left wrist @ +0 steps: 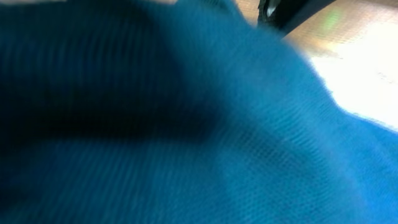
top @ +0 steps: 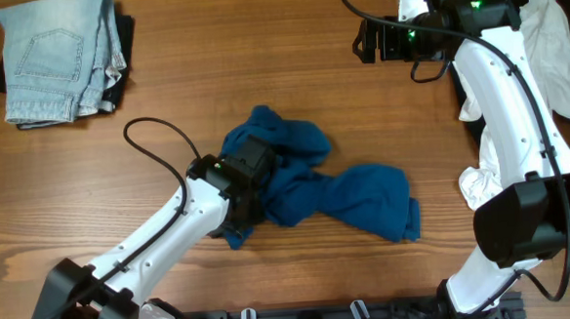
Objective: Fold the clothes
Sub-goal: 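Grasp the shirt's edge with the left gripper and lift it upward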
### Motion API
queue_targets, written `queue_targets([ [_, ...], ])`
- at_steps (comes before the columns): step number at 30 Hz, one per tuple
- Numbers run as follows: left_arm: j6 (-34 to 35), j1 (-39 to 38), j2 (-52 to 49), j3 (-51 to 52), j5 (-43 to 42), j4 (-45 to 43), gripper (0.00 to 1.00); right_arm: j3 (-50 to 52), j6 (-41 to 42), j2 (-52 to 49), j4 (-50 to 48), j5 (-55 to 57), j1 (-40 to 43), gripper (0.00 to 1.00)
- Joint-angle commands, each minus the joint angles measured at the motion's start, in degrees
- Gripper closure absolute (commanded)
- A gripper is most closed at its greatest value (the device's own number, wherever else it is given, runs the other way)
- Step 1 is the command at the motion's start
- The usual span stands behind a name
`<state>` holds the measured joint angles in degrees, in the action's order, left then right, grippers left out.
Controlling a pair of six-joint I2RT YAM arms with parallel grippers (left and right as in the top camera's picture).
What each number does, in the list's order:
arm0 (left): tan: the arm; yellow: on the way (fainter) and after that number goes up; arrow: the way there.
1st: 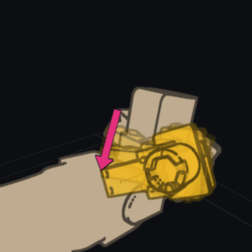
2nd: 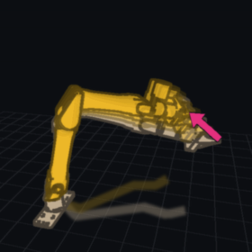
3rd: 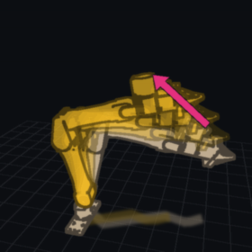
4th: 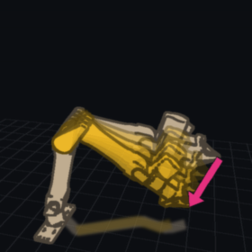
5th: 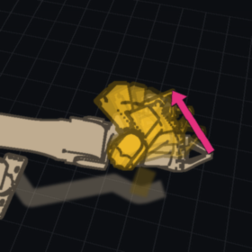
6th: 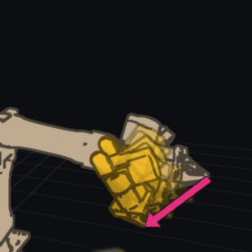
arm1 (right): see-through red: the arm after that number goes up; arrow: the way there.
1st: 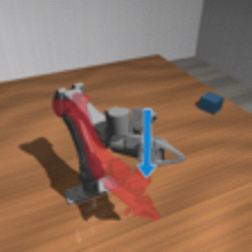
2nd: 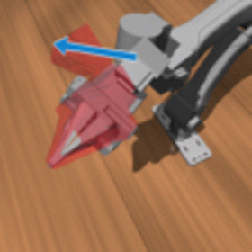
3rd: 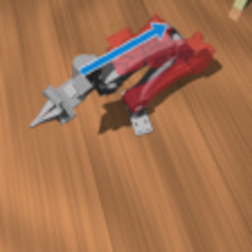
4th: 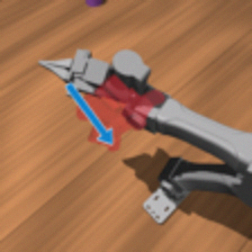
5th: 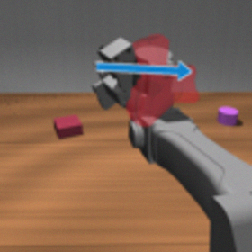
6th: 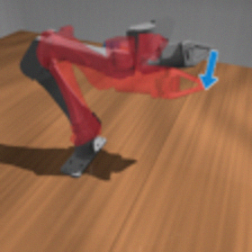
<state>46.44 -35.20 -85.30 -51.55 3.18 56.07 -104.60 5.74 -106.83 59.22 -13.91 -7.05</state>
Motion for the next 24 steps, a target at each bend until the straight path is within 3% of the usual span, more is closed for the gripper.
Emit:
queue_targets([
  [1, 1.3, 0.3, 0.1, 2.8, 1.4, -3.4, 0.42, -0.8, -1.2, -1.1, 0.0, -0.8, 0.2, 0.0],
  [3, 0.3, 0.3, 0.1, 4.3, 2.3, -4.2, 0.48, -0.8, -1.2, -1.1, -0.1, -0.8, 0.2, 0.0],
  [6, 0.3, 0.7, 0.1, 4.3, 3.7, -5.1, 0.78, -0.8, -1.3, -1.1, -0.1, -0.8, 0.2, 0.0],
  [9, 0.2, 2.2, 0.2, 2.9, 4.0, -4.5, 0.78, -0.8, -1.3, -1.1, -0.1, -0.8, 0.2, 0.0],
  [11, -2.6, 2.5, 0.2, 0.0, 3.8, -2.8, 0.68, -0.8, -1.3, -1.1, -0.2, -0.8, 0.2, 0.0],
  [13, -4.5, 2.5, 0.2, -1.7, 3.8, -1.9, 0.51, -0.8, -1.3, -1.1, -0.3, -0.8, 0.2, 0.0],
  [15, -4.5, 2.5, 0.2, -1.7, 4.0, -1.0, 0.47, -0.8, -1.8, -1.1, -0.3, -0.8, 0.2, 0.0],
  [18, -5.1, 2.5, 0.2, -1.7, 3.9, -0.4, 0.53, -0.8, -1.7, -1.1, -0.5, -0.8, 0.2, 0.0],
  [24, -5.1, 2.5, 0.2, 0.8, 1.8, 0.5, 0.83, -0.8, -2.6, -1.1, -0.5, -0.8, 0.2, 0.0],
])
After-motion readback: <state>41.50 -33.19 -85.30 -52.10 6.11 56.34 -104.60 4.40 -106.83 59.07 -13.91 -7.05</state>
